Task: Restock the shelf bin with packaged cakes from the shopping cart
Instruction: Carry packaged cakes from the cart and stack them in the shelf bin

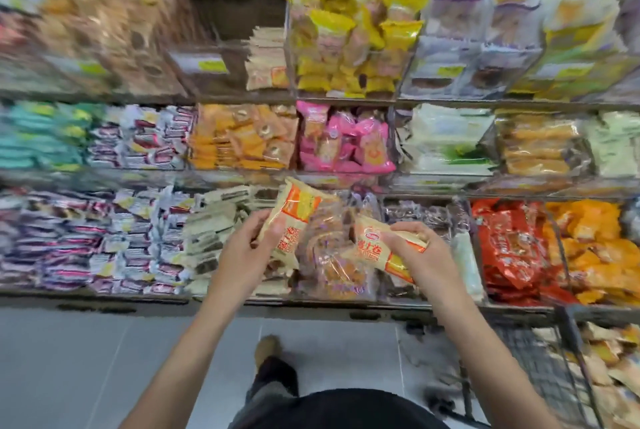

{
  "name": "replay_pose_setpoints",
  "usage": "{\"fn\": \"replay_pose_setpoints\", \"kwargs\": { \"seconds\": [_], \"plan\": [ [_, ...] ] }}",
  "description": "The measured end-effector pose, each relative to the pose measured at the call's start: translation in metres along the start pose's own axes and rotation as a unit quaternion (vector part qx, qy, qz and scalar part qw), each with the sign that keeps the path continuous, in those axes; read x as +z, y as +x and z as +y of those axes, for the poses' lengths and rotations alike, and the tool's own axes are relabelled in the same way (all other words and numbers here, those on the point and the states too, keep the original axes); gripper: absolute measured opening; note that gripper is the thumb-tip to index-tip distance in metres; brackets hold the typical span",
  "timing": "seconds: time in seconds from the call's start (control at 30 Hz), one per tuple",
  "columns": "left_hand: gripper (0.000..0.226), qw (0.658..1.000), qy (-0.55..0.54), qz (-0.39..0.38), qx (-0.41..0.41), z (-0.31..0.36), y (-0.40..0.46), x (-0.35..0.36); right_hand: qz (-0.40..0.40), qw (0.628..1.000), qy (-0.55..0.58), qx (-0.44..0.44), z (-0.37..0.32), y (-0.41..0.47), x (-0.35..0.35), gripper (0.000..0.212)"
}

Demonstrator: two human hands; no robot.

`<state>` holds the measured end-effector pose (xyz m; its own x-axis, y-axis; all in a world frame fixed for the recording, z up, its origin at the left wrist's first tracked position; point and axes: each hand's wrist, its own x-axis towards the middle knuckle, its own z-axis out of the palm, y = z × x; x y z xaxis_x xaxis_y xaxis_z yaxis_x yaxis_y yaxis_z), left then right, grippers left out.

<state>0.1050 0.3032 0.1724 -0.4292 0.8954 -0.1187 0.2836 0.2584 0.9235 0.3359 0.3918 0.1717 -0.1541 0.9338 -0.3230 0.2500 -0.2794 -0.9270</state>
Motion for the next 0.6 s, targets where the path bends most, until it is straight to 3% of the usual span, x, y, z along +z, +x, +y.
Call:
{"fn": "replay_pose_setpoints", "kwargs": {
  "seconds": [0.33,0.6],
  "plan": [
    [0.014,0.994,0.067,0.056,0.068,-0.011,0.126,-0.162,0.03,0.997,0.054,-0.051,-0.08,0.065,0.167,0.008],
    [0.013,0.975,0.087,0.062,0.196,0.054,0.249,-0.197,0.041,0.991,0.08,-0.095,-0.131,0.102,0.203,0.012]
  ]
}}
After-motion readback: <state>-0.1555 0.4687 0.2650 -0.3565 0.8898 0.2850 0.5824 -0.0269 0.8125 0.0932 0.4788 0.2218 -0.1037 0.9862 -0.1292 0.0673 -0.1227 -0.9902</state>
